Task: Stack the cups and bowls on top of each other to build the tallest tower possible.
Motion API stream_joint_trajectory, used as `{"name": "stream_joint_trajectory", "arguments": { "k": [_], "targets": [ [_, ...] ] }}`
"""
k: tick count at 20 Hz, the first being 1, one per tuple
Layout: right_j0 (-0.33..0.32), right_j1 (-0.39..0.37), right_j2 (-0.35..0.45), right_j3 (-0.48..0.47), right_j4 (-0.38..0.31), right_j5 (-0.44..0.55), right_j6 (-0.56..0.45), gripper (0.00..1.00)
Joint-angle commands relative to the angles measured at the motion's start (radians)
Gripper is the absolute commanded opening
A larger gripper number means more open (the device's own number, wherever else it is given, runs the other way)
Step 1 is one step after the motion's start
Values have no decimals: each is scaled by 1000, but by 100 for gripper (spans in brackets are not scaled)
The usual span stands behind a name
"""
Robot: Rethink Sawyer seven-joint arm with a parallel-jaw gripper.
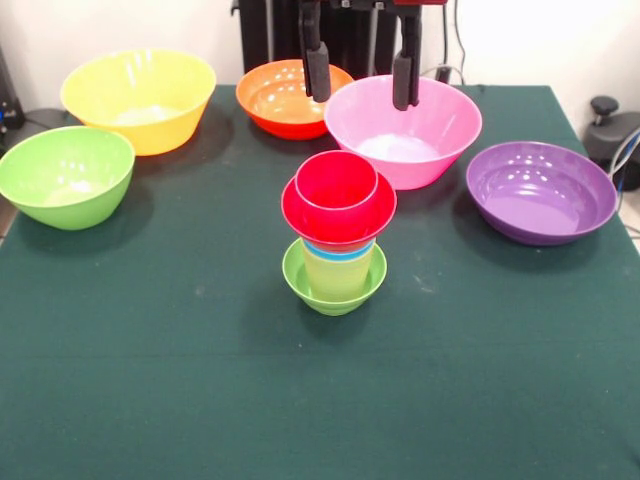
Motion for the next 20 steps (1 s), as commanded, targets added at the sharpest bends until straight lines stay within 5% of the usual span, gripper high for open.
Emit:
{"name": "stream_joint_trajectory", "arguments": {
  "k": [1, 20],
  "targets": [
    [23, 61, 52, 16, -47, 64, 12, 100],
    [-58, 19, 33, 60, -110, 21, -135, 100]
  ]
}}
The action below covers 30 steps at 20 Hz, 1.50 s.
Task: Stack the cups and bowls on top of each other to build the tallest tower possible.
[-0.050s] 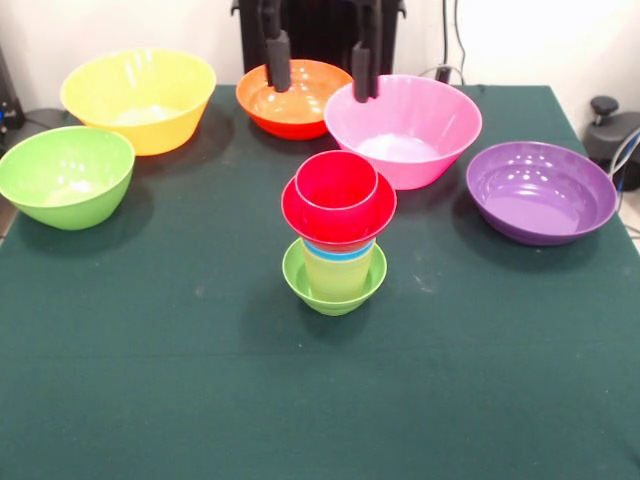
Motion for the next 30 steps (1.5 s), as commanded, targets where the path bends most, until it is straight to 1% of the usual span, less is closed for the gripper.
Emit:
{"name": "stream_joint_trajectory", "arguments": {
  "k": [1, 5, 10, 13, 15, 22, 26, 27, 30],
  "targets": [
    [-30, 29, 41, 64, -96, 17, -140, 100],
    [-50, 35, 48, 57, -108, 16, -171, 100],
    [-80, 31, 65, 83, -124, -14, -208, 100],
    [-90, 33, 72, 89, -140, -28, -215, 100],
    [-92, 41, 70, 77, -157, -18, -219, 100],
    [-127, 40, 86, 133, -198, -99, -252, 100],
    [-149, 56, 104, 142, -212, -135, -264, 100],
    [-150, 64, 107, 130, -215, -134, -262, 100],
    [-158, 66, 114, 152, -221, -167, -254, 100]
  ]
}}
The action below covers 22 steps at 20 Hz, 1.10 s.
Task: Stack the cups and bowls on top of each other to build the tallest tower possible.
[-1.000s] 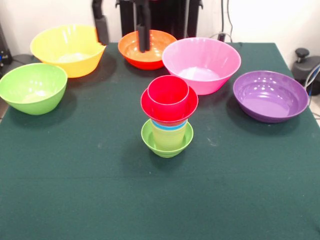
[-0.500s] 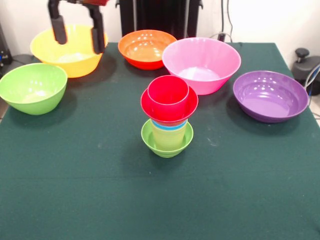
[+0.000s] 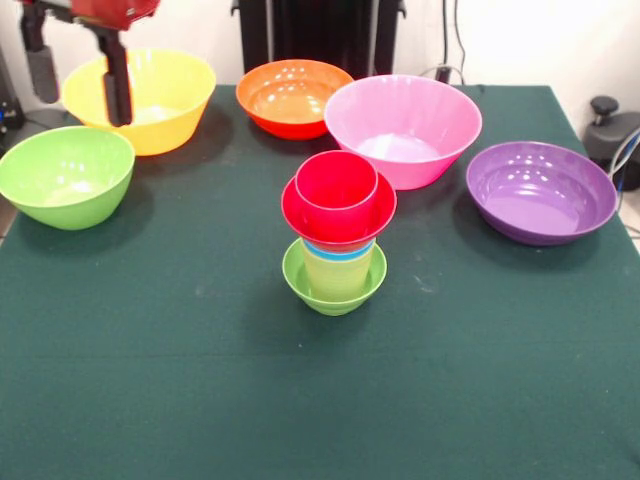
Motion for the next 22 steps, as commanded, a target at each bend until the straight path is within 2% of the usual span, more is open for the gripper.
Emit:
{"name": "stream_joint_trajectory", "arguments": {
  "k": [1, 22],
  "targets": [
    [-15, 61, 105, 154, -81, -83, -253, 100],
    [-46, 89, 145, 234, -105, -203, -191, 100]
  ]
}}
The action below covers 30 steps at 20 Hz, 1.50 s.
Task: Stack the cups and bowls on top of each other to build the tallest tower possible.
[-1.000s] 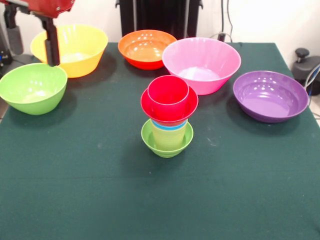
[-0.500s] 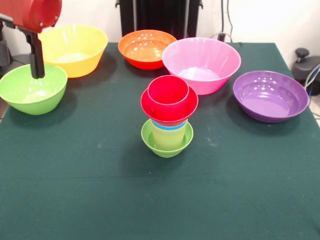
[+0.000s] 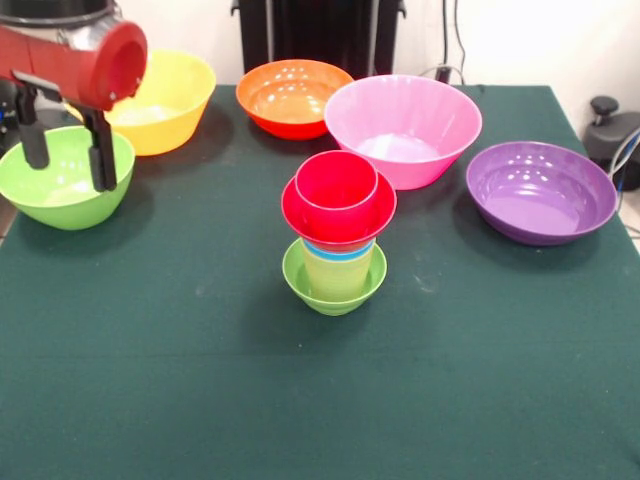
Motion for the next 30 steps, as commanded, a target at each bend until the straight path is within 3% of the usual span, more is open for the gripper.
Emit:
{"name": "stream_joint_trajectory", "arguments": {
  "k": [1, 11, 21, 27, 30],
  "targets": [
    [0, 59, 100, 146, -68, -45, -186, 100],
    [6, 45, 84, 170, -81, -38, -154, 100],
    [22, -49, 66, 290, -73, -41, -110, 100],
    [19, -41, 66, 284, -85, -36, -101, 100],
    [22, -11, 73, 228, -87, -5, -100, 100]
  ]
}}
